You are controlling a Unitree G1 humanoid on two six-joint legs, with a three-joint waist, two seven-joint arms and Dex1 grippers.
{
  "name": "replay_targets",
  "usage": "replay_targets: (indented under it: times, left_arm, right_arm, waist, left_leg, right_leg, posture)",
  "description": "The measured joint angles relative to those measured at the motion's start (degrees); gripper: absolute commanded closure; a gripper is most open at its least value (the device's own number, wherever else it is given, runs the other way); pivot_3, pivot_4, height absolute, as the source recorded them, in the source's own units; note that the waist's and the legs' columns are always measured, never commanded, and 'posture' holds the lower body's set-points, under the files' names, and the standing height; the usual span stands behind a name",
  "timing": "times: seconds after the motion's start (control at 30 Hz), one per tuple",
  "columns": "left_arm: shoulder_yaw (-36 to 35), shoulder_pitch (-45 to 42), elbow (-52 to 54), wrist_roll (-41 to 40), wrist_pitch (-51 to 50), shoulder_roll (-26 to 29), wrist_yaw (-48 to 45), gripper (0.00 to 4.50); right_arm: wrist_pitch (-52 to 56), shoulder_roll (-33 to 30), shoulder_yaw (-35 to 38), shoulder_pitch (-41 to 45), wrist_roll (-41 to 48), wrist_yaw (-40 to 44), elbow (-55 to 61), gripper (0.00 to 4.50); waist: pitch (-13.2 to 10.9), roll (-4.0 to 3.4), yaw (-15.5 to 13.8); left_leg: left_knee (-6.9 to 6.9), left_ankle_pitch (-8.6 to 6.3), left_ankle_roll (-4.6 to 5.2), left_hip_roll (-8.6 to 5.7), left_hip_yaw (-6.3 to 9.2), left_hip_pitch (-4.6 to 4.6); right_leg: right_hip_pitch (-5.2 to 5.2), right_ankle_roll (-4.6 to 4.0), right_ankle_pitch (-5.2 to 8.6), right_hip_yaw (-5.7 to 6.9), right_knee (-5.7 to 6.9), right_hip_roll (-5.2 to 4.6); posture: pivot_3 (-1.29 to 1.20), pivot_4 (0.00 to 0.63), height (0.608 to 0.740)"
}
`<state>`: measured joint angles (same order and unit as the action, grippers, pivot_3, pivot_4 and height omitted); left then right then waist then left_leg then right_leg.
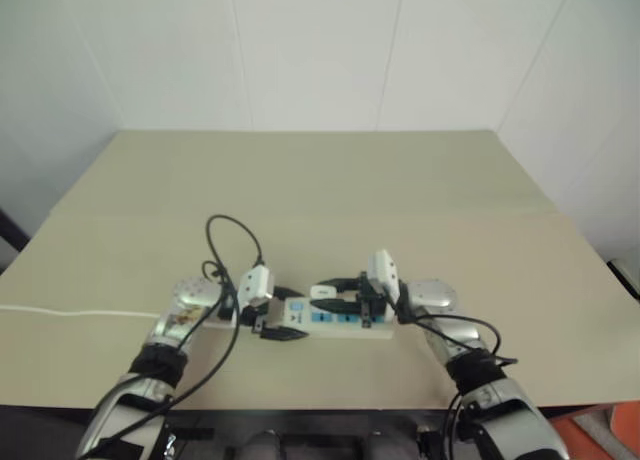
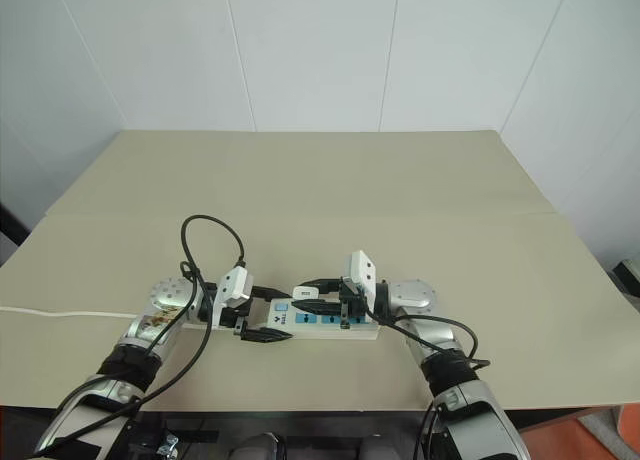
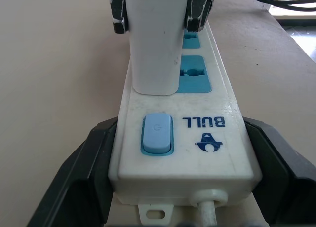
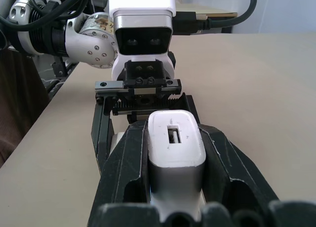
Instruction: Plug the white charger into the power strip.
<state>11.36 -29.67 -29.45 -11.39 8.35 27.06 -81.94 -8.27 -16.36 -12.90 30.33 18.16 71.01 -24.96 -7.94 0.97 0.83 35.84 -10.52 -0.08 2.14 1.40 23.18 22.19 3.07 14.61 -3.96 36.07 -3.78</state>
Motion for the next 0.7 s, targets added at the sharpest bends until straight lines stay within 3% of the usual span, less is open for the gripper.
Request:
replay_targets:
  times: [0.27,0.57,0.6,0.7]
  left_arm:
    - [0.0,0.0,0.0,0.0,0.0,0.0,0.1,1.23]
    - [-0.1,0.5,-0.2,-0.1,0.0,0.9,-0.2,1.23]
    - [0.0,0.5,-0.2,-0.1,0.0,1.0,-0.2,1.23]
    - [0.0,0.5,-0.3,-0.1,0.0,1.0,-0.3,1.23]
  right_arm:
    - [0.2,-0.1,-0.2,0.4,0.0,0.3,-0.4,3.34]
    - [2.9,-3.8,1.5,0.6,-1.2,1.1,-1.5,0.22]
    - [3.0,-3.8,1.5,0.6,-1.3,1.2,-1.4,0.01]
    - [3.4,-3.8,1.6,0.6,-1.3,1.4,-1.3,0.01]
  waist:
    - [0.0,0.03,0.0]
    - [0.2,0.30,0.3]
    - [0.2,0.31,0.3]
    - [0.2,0.31,0.3]
  left_leg:
    - [0.00,0.00,0.00,0.00,0.00,-0.02]
    - [-0.02,0.00,0.00,0.23,-0.03,-0.22]
    - [-0.02,0.00,0.00,0.32,-0.03,-0.23]
    - [-0.07,0.00,-0.01,0.38,-0.03,-0.27]
  right_leg:
    - [-0.01,0.00,0.00,0.00,0.00,0.00]
    - [-0.10,-0.06,0.01,-0.04,0.01,0.22]
    - [-0.11,-0.08,0.02,-0.04,0.00,0.32]
    - [-0.10,-0.15,0.06,-0.04,0.02,0.38]
  posture:
    - [0.00,0.150,0.740]
    - [0.00,0.150,0.740]
    - [0.00,0.150,0.740]
    - [0.00,0.150,0.740]
